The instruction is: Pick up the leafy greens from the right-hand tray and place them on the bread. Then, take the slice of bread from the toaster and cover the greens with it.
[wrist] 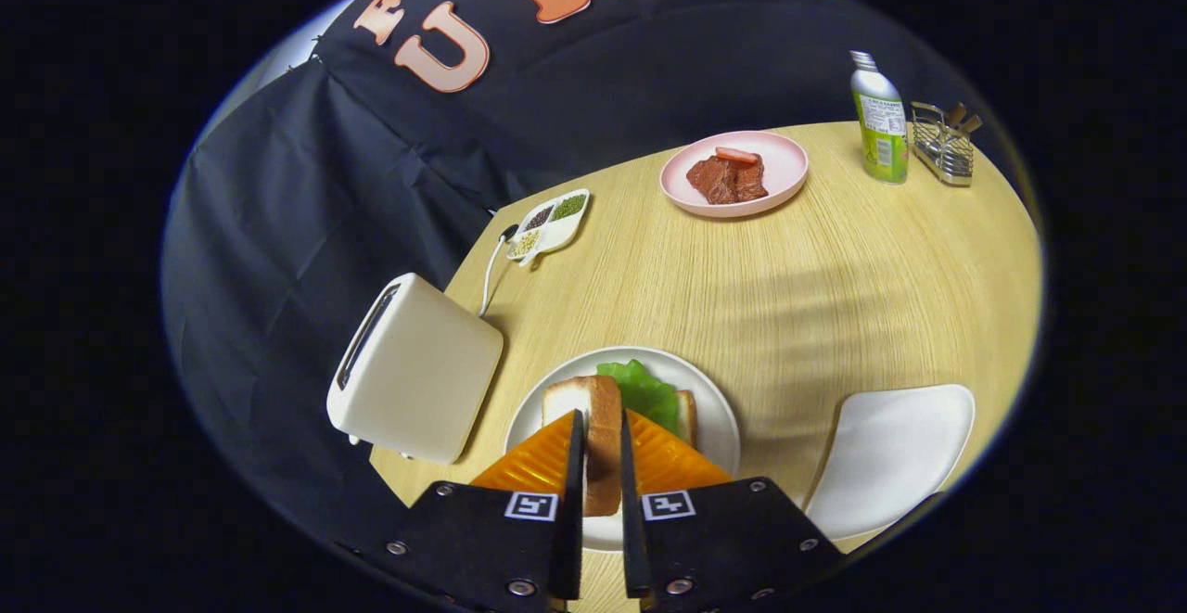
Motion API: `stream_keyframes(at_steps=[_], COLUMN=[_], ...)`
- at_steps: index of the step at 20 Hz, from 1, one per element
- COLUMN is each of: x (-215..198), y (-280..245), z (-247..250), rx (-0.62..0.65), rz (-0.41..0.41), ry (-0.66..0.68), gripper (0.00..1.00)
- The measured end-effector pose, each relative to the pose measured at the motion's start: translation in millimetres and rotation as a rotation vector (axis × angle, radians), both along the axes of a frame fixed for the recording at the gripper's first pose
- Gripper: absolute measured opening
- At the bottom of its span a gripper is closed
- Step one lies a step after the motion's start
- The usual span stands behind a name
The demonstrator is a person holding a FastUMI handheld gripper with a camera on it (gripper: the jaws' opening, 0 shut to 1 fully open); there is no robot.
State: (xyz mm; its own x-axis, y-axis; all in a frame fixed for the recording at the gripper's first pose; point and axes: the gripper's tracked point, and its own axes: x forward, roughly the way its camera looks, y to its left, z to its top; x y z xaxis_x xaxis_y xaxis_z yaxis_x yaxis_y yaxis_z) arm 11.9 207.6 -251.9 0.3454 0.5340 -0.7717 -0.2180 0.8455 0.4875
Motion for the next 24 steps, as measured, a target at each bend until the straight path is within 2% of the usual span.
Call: stream_keyframes(at_steps=[6, 8, 9, 12, 17, 21, 24], x=[7.1, 12.5, 17.4, 29.5, 41.5, 40.8, 37.2], y=[-16.3, -19.4, -22.7, -34.3, -69.2, -98.6, -119.8], z=[-8.1, 3.0, 11.3, 44.1, 113.5, 163.1, 187.8], rx=[-0.101, -0.098, -0.096, -0.09, -0.176, -0.212, -0.253], rz=[0.018, 0.004, -0.011, -0.054, -0.144, -0.235, -0.293], ry=[-0.112, -0.163, -0.198, -0.328, -0.611, -0.765, -0.851], gripper=[0.37, 0.47, 0.51, 0.55, 0.74, 0.83, 0.86])
